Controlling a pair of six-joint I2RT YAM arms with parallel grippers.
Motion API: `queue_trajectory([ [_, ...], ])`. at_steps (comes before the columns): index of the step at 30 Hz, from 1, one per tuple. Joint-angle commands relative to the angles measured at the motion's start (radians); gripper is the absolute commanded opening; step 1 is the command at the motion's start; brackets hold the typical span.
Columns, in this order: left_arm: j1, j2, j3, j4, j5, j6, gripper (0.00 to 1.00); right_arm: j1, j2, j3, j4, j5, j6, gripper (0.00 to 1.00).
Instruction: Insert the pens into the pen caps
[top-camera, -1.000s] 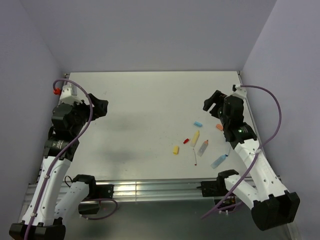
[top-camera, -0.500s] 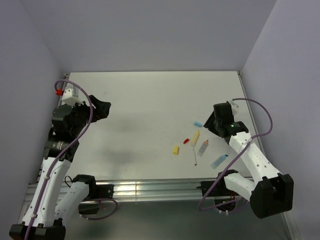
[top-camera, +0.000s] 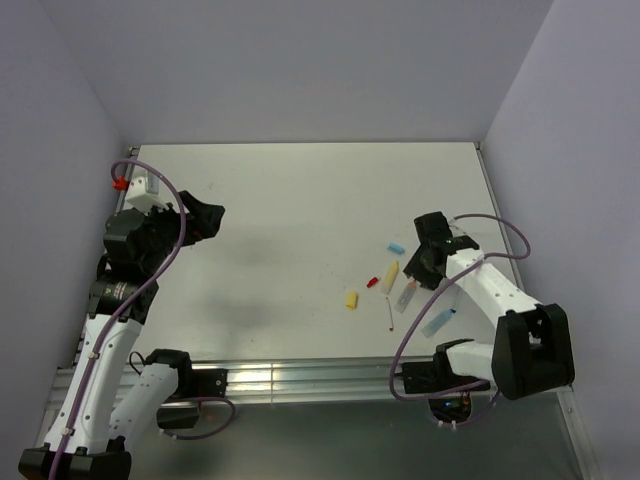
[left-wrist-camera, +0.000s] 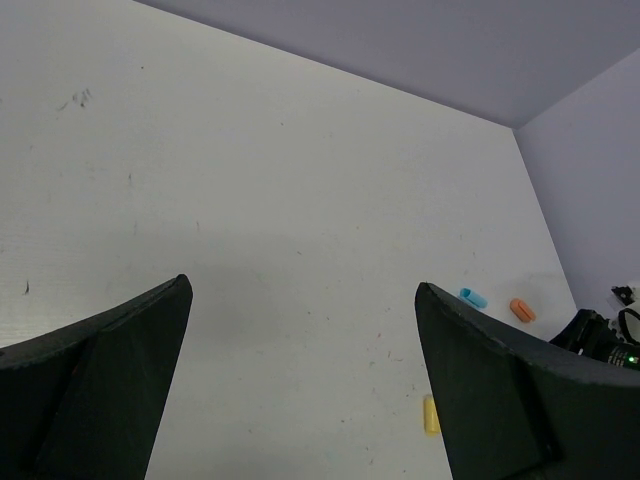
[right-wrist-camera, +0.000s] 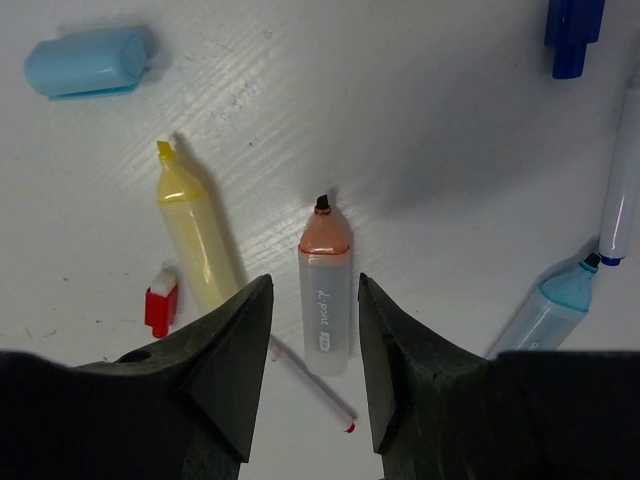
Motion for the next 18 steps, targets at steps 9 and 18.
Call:
queue_trajectory([
  [9,0.003,-0.007,-0.003,0.034,0.037,-0.021,0.99,0.007,0.129,0.032,-0.002,0.008,0.036,0.48],
  [18,0.003,-0.010,-0.004,0.034,0.034,-0.019,0.99,0.018,0.189,0.053,0.021,-0.008,0.033,0.49],
])
